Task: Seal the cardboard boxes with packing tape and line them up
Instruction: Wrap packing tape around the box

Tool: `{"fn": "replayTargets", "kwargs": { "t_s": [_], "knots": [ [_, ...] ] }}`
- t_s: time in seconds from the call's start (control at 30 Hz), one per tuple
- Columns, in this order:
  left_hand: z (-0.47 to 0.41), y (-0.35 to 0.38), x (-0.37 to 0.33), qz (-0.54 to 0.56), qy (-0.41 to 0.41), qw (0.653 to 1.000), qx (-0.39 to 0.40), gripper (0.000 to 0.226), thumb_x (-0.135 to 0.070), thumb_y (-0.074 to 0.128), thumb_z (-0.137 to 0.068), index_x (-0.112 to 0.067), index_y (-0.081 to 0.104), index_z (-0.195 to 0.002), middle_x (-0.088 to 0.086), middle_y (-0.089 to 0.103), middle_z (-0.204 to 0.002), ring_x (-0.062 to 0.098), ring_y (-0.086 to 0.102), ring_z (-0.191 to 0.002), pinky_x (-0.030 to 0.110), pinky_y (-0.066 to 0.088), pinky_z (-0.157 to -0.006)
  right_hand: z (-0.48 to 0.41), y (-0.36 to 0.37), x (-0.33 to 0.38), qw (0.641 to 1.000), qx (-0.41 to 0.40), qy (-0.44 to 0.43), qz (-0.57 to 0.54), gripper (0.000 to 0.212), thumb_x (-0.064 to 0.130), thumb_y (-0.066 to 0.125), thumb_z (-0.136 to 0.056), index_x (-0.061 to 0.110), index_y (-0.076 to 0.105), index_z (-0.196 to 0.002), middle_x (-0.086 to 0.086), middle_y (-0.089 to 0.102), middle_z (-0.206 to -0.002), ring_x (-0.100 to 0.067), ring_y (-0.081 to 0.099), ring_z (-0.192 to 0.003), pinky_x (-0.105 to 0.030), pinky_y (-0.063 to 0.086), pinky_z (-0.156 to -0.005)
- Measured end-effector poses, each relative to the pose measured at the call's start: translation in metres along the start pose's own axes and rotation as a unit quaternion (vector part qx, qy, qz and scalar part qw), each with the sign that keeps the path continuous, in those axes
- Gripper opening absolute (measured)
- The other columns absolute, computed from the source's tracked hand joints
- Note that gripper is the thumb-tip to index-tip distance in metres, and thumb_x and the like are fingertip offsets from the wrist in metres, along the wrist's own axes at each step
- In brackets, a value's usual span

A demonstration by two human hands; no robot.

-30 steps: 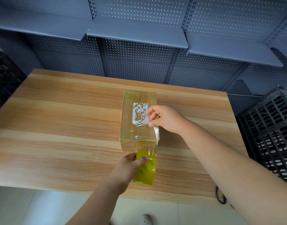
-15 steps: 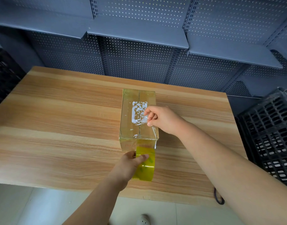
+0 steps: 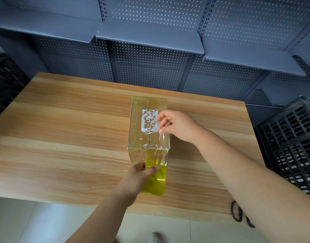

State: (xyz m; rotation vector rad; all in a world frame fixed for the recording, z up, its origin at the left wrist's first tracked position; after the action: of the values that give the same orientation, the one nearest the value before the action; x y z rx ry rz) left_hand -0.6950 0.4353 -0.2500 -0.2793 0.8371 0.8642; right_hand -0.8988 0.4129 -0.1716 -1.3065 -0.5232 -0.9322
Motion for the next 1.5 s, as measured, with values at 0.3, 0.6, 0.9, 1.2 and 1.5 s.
{"fn": "replayTargets", "kwargs": {
  "t_s": [0.3,0.6,0.9,1.2,1.5],
  "knots": [
    [0.002,-0.009,0.003,-0.012,0.000,1.000,-0.002,0.043,-0.043,0.074,-0.074,-0.019,0.068,-0.109,0.006,0.072,-0.106,0.026,0.067,-0.099,0.036,0.056,-0.079,0.011,0.004,0.005,0.999,-0.014,-0.009,-0.047,0.031,-0.002,0.073,-0.080,0.023,0.063,-0.096,0.010,0.068,-0.076,-0.006,0.060,-0.072,-0.026,0.050,-0.074],
    [-0.003,-0.013,0.008,-0.010,-0.035,0.998,-0.052,0.065,-0.043,0.077,-0.056,-0.017,0.055,-0.111,0.009,0.066,-0.107,0.028,0.064,-0.097,0.041,0.057,-0.078,0.012,0.013,0.008,0.999,0.017,0.012,-0.042,0.027,-0.002,0.071,-0.083,0.012,0.065,-0.105,0.011,0.066,-0.079,-0.005,0.052,-0.066,-0.025,0.043,-0.067],
    [0.001,-0.019,0.006,-0.038,-0.021,0.992,-0.120,0.077,-0.043,0.087,-0.053,-0.024,0.042,-0.114,0.007,0.063,-0.105,0.028,0.064,-0.095,0.050,0.054,-0.088,0.010,0.013,0.010,0.999,0.025,0.014,-0.023,0.026,0.000,0.073,-0.083,0.016,0.065,-0.102,0.012,0.066,-0.079,0.006,0.054,-0.058,-0.018,0.043,-0.064],
    [0.005,-0.017,0.000,0.001,-0.015,1.000,-0.007,0.056,-0.020,0.078,-0.080,-0.028,0.053,-0.129,0.006,0.063,-0.107,0.028,0.063,-0.100,0.038,0.051,-0.080,0.009,0.012,0.010,0.999,0.024,0.019,-0.014,0.027,0.000,0.073,-0.083,0.019,0.064,-0.099,0.011,0.066,-0.078,0.006,0.055,-0.059,-0.010,0.042,-0.060],
    [0.003,-0.022,-0.001,0.009,-0.028,1.000,0.011,0.072,-0.015,0.076,-0.081,-0.021,0.044,-0.145,-0.006,0.060,-0.110,0.024,0.062,-0.106,0.044,0.050,-0.098,0.012,0.013,0.014,0.999,0.036,0.020,-0.035,0.026,-0.005,0.070,-0.083,0.010,0.065,-0.104,0.008,0.065,-0.079,0.006,0.055,-0.057,-0.011,0.043,-0.063]
  ]
}}
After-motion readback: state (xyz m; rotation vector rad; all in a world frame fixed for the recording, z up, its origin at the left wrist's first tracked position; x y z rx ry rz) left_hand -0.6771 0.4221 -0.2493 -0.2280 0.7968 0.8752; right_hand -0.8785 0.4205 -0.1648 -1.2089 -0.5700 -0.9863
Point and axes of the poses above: each hand's wrist, its own z-axis away from the middle knuckle, its own y-axis out of the palm, x = y × z, the point moved 2 cm from there along -z, towards the middle knuckle
